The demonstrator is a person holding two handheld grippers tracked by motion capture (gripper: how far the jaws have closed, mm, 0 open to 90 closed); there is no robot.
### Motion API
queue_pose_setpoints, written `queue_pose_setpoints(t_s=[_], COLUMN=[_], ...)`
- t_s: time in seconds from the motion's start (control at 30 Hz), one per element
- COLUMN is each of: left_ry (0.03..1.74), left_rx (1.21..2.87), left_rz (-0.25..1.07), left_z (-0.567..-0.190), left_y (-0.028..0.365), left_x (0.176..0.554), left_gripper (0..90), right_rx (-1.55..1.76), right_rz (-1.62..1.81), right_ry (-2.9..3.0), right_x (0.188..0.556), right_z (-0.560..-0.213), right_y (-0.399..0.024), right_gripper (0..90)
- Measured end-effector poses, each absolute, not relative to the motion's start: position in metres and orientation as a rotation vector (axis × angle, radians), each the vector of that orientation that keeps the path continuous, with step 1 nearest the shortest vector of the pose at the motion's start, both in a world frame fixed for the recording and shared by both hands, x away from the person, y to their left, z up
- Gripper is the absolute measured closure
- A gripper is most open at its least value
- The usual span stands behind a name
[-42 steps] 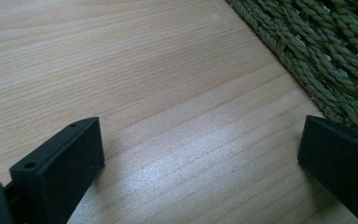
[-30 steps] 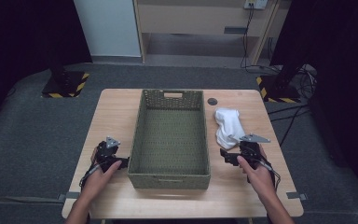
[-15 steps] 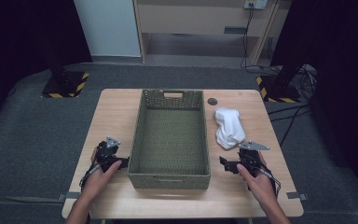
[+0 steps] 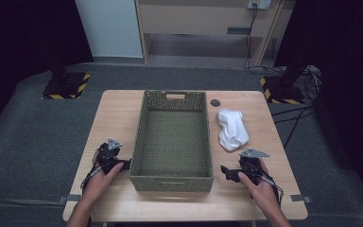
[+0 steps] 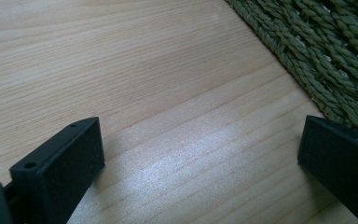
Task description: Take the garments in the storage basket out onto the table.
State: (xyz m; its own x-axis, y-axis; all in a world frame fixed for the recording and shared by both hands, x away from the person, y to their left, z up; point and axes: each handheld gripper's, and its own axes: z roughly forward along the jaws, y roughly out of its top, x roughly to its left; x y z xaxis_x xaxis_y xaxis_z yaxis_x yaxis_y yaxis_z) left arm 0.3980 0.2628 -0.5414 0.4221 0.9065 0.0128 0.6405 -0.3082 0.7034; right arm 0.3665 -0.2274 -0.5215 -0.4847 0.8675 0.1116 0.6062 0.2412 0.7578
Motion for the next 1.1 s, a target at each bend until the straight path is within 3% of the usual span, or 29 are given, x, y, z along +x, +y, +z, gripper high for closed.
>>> queue_pose_setpoints(t_s=[1.1], left_ry=[1.299], left_rx=[2.058], left_rz=[0.550], left_z=[-0.541], left_y=[0.262], left_x=[0.398], left_gripper=[0.0], right_rx=[1.258], right_rz=[0.961], right_ry=[2.272], right_x=[0.353], right_z=[-0.546], right_y=[-0.215], right_gripper=[0.3])
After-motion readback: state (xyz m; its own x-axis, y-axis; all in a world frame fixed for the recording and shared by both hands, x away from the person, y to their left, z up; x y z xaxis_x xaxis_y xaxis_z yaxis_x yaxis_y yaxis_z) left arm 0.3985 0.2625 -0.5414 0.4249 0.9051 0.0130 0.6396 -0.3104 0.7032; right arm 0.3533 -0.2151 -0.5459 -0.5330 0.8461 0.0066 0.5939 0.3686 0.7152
